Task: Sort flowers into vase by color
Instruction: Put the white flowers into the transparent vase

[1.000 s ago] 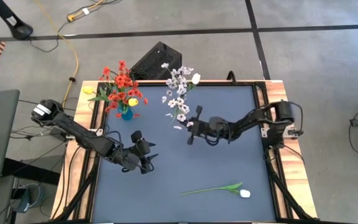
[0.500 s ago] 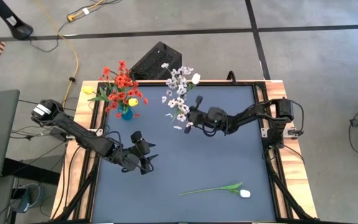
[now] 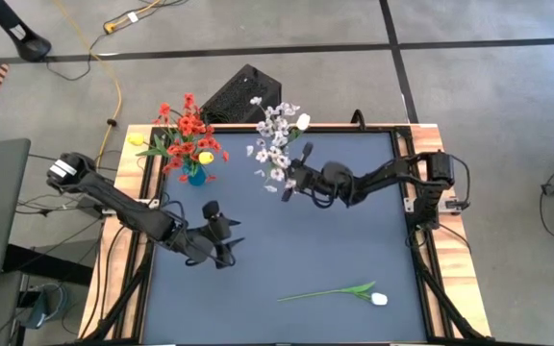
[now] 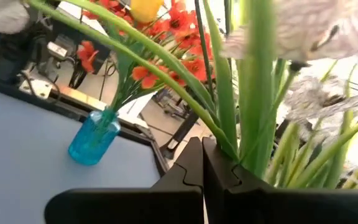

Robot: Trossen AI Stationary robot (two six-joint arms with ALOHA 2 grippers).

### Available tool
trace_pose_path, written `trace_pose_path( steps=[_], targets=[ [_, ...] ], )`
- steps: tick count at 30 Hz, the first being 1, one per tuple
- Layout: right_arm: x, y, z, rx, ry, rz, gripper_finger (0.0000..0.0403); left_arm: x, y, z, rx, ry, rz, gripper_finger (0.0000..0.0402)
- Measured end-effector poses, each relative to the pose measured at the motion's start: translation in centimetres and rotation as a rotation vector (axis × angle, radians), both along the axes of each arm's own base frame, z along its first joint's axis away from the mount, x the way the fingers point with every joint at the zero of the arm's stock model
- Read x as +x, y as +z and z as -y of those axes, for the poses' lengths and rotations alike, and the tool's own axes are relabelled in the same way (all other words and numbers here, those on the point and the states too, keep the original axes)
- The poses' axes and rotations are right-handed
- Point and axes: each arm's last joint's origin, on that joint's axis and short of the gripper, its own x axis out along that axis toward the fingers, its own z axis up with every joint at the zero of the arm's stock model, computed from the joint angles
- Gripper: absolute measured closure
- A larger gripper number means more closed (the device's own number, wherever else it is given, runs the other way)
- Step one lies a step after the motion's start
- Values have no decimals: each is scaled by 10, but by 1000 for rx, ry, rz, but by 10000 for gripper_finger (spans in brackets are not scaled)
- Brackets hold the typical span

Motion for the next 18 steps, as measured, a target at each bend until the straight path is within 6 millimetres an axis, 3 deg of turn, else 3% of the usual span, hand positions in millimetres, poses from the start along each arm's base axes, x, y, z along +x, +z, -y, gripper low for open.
trace_pose_path(
  steps=[8,13,18],
  targets=[
    [3,7,19,123,-49,55,386,-8,19,-5,60,-26,56,194],
    [3,3,35,245,-80,41,386,-9,22,-6,64,-30,65,194],
    [6,4,39,292,-88,41,386,-9,22,-6,62,-30,65,194]
  ],
)
